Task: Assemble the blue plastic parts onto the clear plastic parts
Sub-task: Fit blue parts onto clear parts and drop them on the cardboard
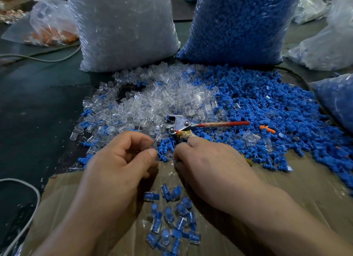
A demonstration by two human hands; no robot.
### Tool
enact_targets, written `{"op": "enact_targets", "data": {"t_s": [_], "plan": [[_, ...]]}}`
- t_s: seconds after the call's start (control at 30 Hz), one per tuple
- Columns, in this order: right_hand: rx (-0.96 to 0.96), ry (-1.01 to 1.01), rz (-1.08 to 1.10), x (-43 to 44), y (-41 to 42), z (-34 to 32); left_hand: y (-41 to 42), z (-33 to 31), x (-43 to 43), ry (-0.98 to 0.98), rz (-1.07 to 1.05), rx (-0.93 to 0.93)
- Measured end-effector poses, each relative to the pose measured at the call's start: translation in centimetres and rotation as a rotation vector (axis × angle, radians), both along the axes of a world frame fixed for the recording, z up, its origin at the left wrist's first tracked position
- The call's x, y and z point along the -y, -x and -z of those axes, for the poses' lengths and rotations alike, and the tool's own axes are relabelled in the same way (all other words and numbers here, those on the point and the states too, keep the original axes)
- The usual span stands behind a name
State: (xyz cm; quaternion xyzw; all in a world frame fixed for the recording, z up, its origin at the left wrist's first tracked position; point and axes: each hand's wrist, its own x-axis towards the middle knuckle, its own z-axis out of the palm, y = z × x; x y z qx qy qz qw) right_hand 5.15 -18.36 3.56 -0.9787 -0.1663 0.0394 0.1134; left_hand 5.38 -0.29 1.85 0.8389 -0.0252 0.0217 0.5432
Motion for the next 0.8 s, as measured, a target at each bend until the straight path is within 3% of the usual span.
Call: {"op": "enact_targets", "data": {"t_s": [0.1,0.17,0.3,0.43,0.53,0.67,0.8], "plan": [[0.04,-0.016,0.013,-0.2,0.2,0.2,0.0,-0.2,-0.1,0.28,-0.039,-0.114],[0.068,-0.049,0.019,-0.2,0.4,0.4,0.1,-0.4,0.1,0.367,-0.06,-0.145],[0.085,-0.184,0.035,0.2,0.5,0.3,0.3,-0.4,0.1,0.376,-0.061,-0.157],[0.05,-0.499,0.17,0.7,0.4,0.2,-0.2,0.3,-0.2,0.211,-0.009,-0.133],[-0.08,-0.78,0.2,0.6,0.8,0.0,-0.3,0.4,-0.2,0.3,0.011,-0.166],[-0.403,-1.171,0.231,0.5,1.0,-0.5,0.0,0.1,0.0,0.327,0.065,-0.168],[-0.418,-1.183,0.216,0.2,1.1,-0.4,-0.2,0.4,0.4,0.316,0.076,-0.152]]}}
